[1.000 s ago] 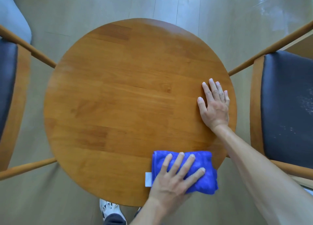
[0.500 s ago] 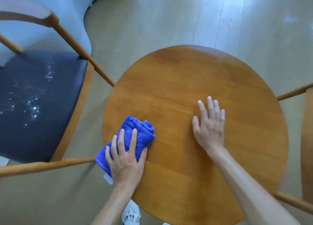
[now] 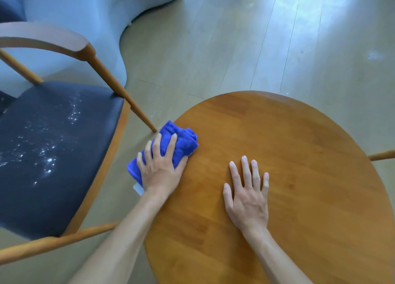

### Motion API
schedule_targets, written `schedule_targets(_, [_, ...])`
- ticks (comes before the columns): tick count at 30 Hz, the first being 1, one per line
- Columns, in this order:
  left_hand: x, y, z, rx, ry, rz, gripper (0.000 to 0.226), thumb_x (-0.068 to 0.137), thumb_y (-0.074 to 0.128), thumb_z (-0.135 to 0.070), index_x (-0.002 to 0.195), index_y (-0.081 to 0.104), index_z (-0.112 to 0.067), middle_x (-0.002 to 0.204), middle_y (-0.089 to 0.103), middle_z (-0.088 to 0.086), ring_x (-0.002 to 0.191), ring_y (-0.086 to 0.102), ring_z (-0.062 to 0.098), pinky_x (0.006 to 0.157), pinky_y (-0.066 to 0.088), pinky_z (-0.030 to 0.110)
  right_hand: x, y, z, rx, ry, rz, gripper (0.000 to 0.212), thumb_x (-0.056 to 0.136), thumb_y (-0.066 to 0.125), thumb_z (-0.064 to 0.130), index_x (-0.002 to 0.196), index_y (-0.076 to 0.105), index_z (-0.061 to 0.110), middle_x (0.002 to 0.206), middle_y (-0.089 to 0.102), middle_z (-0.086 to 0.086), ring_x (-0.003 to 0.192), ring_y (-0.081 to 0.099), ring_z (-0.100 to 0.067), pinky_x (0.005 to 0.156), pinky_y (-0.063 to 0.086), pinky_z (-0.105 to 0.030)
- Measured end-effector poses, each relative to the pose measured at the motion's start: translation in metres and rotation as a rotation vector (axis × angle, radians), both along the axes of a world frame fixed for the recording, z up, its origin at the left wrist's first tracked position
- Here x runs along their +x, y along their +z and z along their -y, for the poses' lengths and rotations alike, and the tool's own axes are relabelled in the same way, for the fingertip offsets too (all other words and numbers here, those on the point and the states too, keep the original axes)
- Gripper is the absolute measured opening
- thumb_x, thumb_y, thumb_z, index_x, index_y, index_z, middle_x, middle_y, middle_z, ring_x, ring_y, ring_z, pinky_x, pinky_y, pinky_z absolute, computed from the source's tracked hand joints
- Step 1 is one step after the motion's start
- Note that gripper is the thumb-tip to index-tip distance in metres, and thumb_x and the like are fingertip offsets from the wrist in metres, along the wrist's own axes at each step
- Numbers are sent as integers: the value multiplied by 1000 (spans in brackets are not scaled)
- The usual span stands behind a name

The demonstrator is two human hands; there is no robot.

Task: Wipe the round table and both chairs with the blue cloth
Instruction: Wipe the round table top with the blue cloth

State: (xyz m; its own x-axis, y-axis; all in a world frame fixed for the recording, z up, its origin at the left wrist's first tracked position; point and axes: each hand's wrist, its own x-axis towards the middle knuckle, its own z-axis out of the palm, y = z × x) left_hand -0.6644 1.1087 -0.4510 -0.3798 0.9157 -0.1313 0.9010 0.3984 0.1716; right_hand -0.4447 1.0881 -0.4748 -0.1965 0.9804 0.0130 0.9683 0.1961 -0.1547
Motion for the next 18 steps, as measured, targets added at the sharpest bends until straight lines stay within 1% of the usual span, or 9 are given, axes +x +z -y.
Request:
schedule_targets(3, [7, -4, -58, -14, -27, -9, 65, 90, 36, -64, 149, 20, -40, 158, 16, 0, 141, 17, 29, 114, 13, 52, -1, -2, -1, 20, -2, 3, 58, 91, 38, 43, 145, 43, 21, 157, 27, -10, 146, 22, -30, 115, 18, -58])
schedule_targets(5, [39, -6, -82, 4, -83, -39, 64, 92, 35, -61, 150, 19, -38, 158, 16, 2, 142, 17, 30, 114, 11, 52, -1, -2, -3, 21, -5, 1, 58, 90, 39, 42, 144, 44, 21, 157, 29, -10, 146, 23, -30, 115, 18, -58])
schedule_targets(6, [60, -6, -86, 28, -147, -47, 63, 92, 37, -60, 149, 23, -37, 158, 21, 3, 142, 20, 32, 114, 12, 52, -1, -1, -4, 19, -10, -1, 58, 89, 40, 42, 143, 46, 21, 156, 30, -10, 145, 24, -30, 114, 19, -58])
schedule_targets(7, [80, -4, -85, 61, -240, -39, 62, 92, 40, -58, 148, 30, -35, 155, 28, 5, 140, 27, 34, 113, 17, 53, -1, 0, -4, 20, -16, -6, 58, 88, 41, 41, 141, 48, 21, 156, 31, -10, 145, 26, -29, 113, 21, -58])
schedule_targets(9, [100, -1, -76, 107, -460, -30, 58, 89, 43, -56, 142, 45, -31, 147, 44, 8, 132, 43, 36, 109, 31, 54, -1, 3, -5, 22, -22, -15, 56, 86, 43, 40, 136, 55, 18, 153, 36, -9, 143, 30, -29, 111, 24, -58])
schedule_targets(10, [97, 0, -73, 115, -548, -27, 58, 88, 41, -56, 139, 49, -31, 144, 48, 9, 129, 47, 36, 106, 35, 54, -1, 5, -5, 21, -23, -19, 55, 86, 44, 40, 135, 57, 17, 152, 37, -9, 142, 32, -29, 111, 26, -57])
schedule_targets(12, [75, 0, -73, 111, -653, -16, 57, 88, 39, -56, 137, 52, -30, 142, 51, 9, 128, 50, 35, 105, 37, 54, -1, 6, -5, 15, -24, -24, 55, 86, 45, 41, 135, 56, 20, 153, 36, -8, 142, 32, -28, 111, 26, -57])
schedule_targets(14, [48, -3, -73, 118, -657, -41, 57, 87, 41, -55, 136, 53, -30, 142, 50, 9, 128, 49, 34, 106, 37, 53, 0, 8, -5, 3, -19, -30, 56, 86, 46, 41, 138, 54, 22, 154, 35, -8, 143, 30, -28, 110, 26, -57])
schedule_targets(18, [11, -5, -81, 92, -453, -55, 62, 83, 40, -56, 135, 55, -27, 142, 49, 11, 125, 49, 35, 104, 35, 53, -1, 10, -7, -8, -26, -51, 59, 83, 49, 44, 138, 53, 25, 153, 36, -7, 143, 29, -28, 108, 25, -56])
